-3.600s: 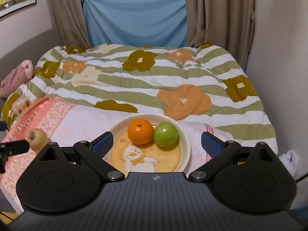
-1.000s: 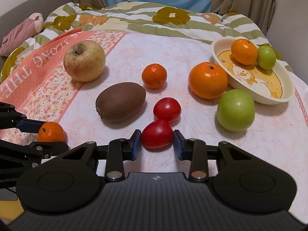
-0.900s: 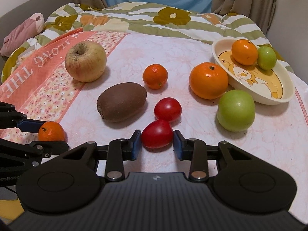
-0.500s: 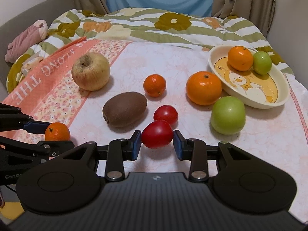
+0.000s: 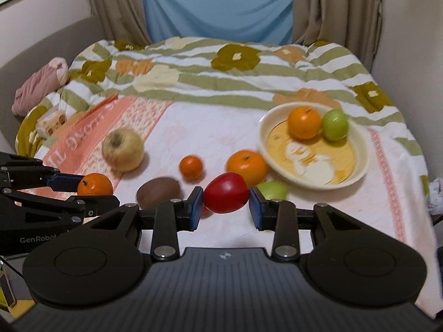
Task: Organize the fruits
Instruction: 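Carry the tangerine and red tomato over the duck bowl with both tools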
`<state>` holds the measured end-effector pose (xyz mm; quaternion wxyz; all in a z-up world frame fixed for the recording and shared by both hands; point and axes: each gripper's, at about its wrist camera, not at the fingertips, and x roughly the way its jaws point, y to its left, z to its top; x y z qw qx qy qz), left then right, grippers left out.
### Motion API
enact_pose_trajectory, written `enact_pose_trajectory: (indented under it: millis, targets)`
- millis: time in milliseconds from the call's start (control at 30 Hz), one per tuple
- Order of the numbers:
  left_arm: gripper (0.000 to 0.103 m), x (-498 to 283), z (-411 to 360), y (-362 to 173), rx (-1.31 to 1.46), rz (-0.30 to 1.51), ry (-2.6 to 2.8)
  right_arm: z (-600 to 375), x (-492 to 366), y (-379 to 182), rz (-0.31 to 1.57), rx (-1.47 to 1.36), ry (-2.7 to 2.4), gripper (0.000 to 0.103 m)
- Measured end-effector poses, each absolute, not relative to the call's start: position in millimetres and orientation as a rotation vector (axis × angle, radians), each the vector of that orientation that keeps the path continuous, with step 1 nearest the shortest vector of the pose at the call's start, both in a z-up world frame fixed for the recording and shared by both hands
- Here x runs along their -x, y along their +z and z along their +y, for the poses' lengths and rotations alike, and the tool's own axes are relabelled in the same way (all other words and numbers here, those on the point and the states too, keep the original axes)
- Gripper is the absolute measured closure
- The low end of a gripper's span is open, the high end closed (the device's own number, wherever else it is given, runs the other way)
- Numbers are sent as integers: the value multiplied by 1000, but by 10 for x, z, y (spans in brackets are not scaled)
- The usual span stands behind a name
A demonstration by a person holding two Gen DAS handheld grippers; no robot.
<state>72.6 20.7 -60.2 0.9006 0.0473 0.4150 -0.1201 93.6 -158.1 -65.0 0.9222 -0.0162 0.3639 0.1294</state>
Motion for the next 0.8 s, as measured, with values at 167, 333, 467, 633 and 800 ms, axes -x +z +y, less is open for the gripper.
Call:
enact_pose_trajectory:
  millis: [167, 333, 467, 633, 800]
  targets:
    - [60, -853, -90, -401, -89, 823, -256, -1930, -1043, -453, 722, 27, 245, 53]
    - [60, -1049, -392, -293, -79, 794, -260, -2296, -1210, -346, 703, 32, 236, 53]
    - [60, -1235, -621, -275, -73, 785, -257, -2527, -1395, -325, 698, 43, 241, 53]
    - [60, -1529, -924, -330, -72, 788, -255, -2821, -1726, -374, 698, 54, 253, 53]
    - [60, -1824, -1222, -471, -82, 806, -252, -3049, -2039, -525, 718, 67, 274, 53]
